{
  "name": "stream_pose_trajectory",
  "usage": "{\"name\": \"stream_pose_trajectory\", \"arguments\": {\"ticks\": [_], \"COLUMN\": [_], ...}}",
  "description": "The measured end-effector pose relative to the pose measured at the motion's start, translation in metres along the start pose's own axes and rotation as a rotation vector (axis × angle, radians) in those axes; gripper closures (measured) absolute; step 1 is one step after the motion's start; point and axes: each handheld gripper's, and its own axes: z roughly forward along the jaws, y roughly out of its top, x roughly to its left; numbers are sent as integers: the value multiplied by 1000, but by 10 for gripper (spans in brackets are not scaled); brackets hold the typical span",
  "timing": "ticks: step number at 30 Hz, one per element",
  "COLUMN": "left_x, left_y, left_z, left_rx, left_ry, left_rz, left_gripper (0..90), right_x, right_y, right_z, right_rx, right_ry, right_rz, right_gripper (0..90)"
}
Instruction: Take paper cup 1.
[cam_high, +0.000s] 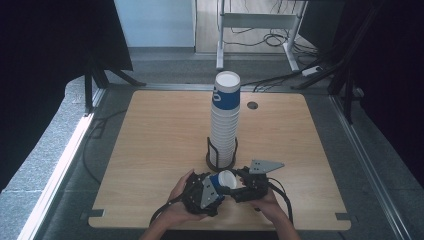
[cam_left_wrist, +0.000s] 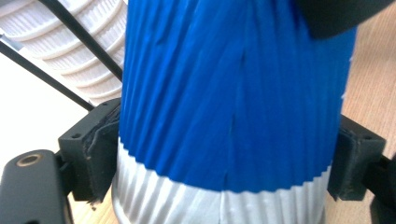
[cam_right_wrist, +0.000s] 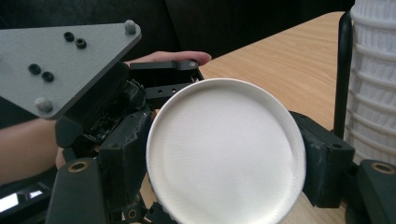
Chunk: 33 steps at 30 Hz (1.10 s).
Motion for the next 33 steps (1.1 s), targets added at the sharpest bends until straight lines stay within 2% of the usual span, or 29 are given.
{"name": "stream_pose_trajectory", "arguments": {"ticks": [6, 19, 23, 33], "left_x": [0, 3, 4, 4], "left_y": [-1, 0, 0, -1], "left_z": [1, 0, -2, -1], "left_rx": [7, -6, -17, -4], "left_ry": [-2, -16, -16, -15], "left_rz": [8, -42, -49, -23], "left_gripper": [170, 109, 125, 161], "right_x": [0, 2, 1, 1], "right_y": [-1, 3, 4, 3], "right_z": [1, -3, -7, -6], "right_rx": [20, -13, -23, 3], "right_ry": [-11, -17, -26, -27], "right_rz": [-4, -13, -13, -20], "right_gripper": [276, 284, 285, 275]}}
